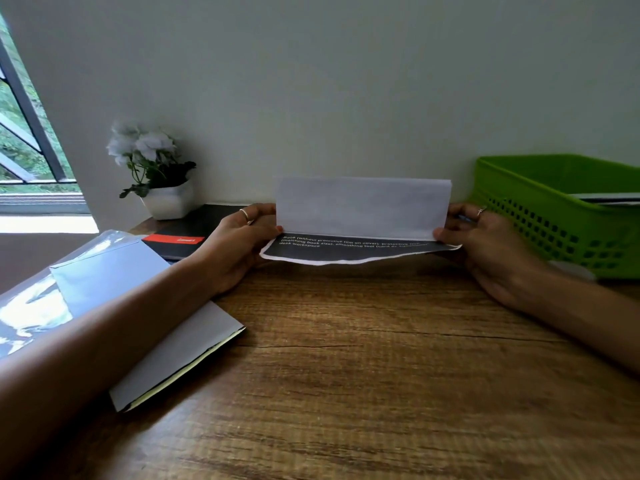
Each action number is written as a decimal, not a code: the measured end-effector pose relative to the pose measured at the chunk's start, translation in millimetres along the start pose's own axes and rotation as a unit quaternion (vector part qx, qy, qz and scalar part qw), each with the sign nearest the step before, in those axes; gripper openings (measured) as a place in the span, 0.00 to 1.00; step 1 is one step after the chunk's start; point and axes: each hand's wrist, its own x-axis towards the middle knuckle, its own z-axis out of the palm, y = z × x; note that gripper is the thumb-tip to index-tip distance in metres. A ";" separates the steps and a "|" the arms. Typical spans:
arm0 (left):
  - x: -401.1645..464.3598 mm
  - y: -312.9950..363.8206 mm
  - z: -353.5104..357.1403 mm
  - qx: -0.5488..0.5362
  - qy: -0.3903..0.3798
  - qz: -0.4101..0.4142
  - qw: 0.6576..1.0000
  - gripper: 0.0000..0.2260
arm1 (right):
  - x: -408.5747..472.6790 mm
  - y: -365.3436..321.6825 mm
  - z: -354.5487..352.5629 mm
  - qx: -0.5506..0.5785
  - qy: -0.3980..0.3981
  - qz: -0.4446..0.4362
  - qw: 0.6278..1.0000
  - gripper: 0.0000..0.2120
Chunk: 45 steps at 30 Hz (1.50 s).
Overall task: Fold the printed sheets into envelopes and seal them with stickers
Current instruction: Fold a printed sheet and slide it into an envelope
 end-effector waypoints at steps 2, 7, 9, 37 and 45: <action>-1.2 0.1 1.5 0.000 0.003 -0.001 1.000 0.11 | -0.4 0.6 -0.4 0.010 -0.002 0.000 1.000 0.14; -2.1 1.8 1.4 0.002 0.007 -0.007 1.000 0.09 | 1.2 -0.3 -1.5 0.020 -0.008 -0.004 1.000 0.14; -2.8 3.0 2.5 0.008 0.013 -0.006 1.000 0.10 | 2.0 1.2 -1.8 0.010 -0.005 -0.010 1.000 0.15; -8.6 0.0 15.9 0.295 -0.033 0.025 0.955 0.09 | 0.5 2.9 -3.4 -0.182 -0.030 -0.053 0.981 0.08; -9.2 -8.4 18.6 0.541 -0.038 0.195 0.817 0.05 | -10.4 2.4 7.3 -0.529 -0.049 -0.191 0.825 0.10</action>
